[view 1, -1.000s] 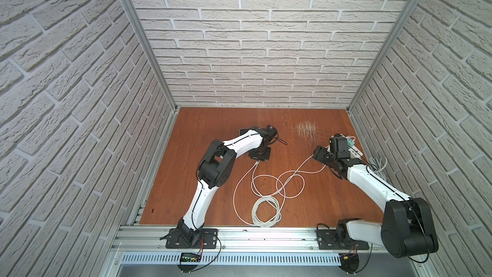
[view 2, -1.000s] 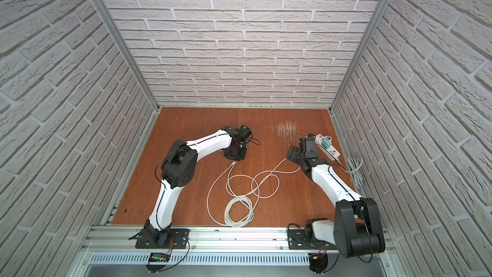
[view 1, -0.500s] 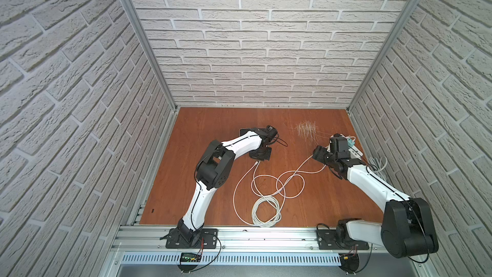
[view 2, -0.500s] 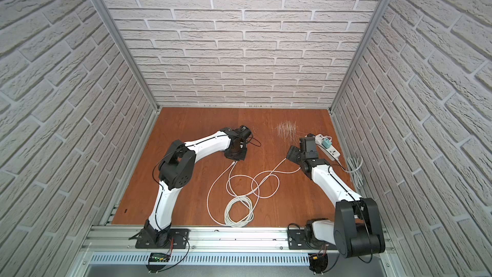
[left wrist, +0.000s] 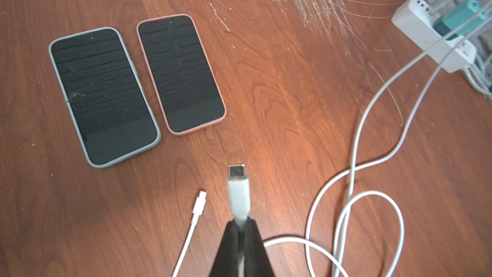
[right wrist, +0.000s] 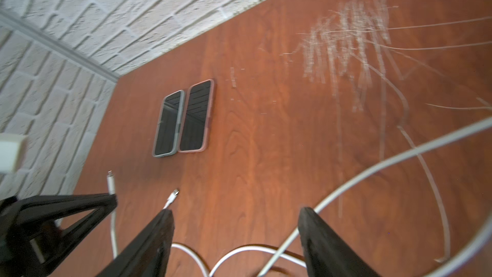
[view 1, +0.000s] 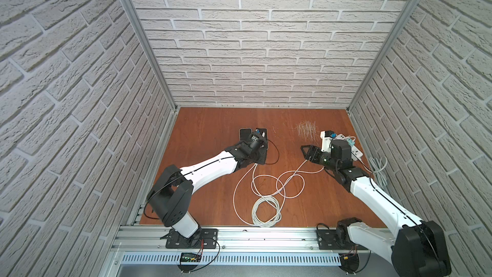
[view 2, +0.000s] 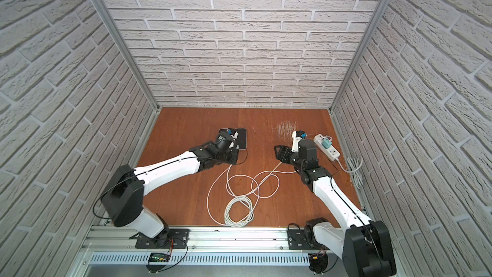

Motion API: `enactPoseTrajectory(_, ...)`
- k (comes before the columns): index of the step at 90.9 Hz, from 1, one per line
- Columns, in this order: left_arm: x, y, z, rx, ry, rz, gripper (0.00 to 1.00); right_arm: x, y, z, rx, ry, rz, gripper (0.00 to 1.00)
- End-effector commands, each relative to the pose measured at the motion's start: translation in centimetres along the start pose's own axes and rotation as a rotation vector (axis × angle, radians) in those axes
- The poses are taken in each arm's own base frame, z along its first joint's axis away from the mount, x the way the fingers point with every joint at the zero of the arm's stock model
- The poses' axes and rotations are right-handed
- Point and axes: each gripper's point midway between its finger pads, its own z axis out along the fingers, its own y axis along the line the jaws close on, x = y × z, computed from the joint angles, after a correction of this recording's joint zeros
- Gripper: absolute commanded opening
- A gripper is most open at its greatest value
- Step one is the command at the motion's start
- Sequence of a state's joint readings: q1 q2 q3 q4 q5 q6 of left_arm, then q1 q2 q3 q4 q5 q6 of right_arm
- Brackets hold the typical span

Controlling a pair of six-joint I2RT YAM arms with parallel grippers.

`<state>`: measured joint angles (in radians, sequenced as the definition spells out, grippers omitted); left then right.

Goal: Plug the charging cable into the phone
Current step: Pick up the charging cable from the center of the board.

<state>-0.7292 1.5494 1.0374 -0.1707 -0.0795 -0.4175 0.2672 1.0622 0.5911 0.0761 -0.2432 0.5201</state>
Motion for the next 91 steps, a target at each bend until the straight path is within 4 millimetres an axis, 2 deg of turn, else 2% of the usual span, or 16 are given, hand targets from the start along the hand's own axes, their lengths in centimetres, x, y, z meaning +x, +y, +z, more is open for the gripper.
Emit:
enactPoseTrajectory(1,-3.0,-1.7,-1.4,0.093,-0.214,0.01,0.0,-0.9,5.3,-0.8,-0.217,-0.085,-0.068,0.78)
enactPoseTrajectory(13,-2.9,-1.7,-2.5,0.116,-0.276,0.021,0.0,-0.2,9.3,-1.2,-0.371,-0.141,-0.118,0.77)
enactPoseTrajectory(26,-2.9,-2.4,-3.3,0.159,-0.308,0.035,0.0,1.1,11.9,-0.4,-0.451,-0.16,-0.186,0.73)
enactPoseTrajectory(36,-2.7,-3.0,-3.8,0.199,-0.319,0.052,0.0,2.1,12.7,1.3,-0.457,-0.083,-0.184,0.62)
enactPoseTrajectory(44,-2.6,-3.3,-4.0,0.217,-0.318,0.062,0.0,2.1,14.1,1.5,-0.534,-0.066,-0.182,0.55)
enactPoseTrajectory(52,-2.4,-3.3,-4.2,0.221,-0.315,0.067,0.0,2.3,14.7,2.4,-0.559,-0.036,-0.183,0.44)
enactPoseTrajectory(57,-2.4,-3.3,-4.2,0.223,-0.315,0.068,0.0,2.3,15.1,2.8,-0.579,-0.025,-0.182,0.41)
enactPoseTrajectory(91,-2.1,-3.5,-3.7,0.229,-0.296,0.075,0.0,2.8,15.3,5.5,-0.58,0.039,-0.113,0.46)
